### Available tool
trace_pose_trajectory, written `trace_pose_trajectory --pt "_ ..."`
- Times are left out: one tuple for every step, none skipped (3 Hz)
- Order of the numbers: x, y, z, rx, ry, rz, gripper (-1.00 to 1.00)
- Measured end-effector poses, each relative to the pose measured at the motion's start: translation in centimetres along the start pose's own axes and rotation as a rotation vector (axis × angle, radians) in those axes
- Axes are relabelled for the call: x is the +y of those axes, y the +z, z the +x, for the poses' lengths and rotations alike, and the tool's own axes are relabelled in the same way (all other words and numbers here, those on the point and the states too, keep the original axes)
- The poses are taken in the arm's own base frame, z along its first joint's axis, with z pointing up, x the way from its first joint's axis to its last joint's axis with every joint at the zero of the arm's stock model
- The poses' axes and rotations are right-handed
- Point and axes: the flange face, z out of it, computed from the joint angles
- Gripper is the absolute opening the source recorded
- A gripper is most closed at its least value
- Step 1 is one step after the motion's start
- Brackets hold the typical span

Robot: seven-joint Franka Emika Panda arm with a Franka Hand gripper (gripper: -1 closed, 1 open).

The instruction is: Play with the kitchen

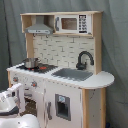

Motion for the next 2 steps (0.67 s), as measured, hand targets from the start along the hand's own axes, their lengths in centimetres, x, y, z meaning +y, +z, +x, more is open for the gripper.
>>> trace_pose_trajectory --pt "-0.85 0.43 0.52 0.001 -0.007 0.026 1.0" --pt "-0.9 0.4 0.48 0.0 -0.008 0.027 -1.0"
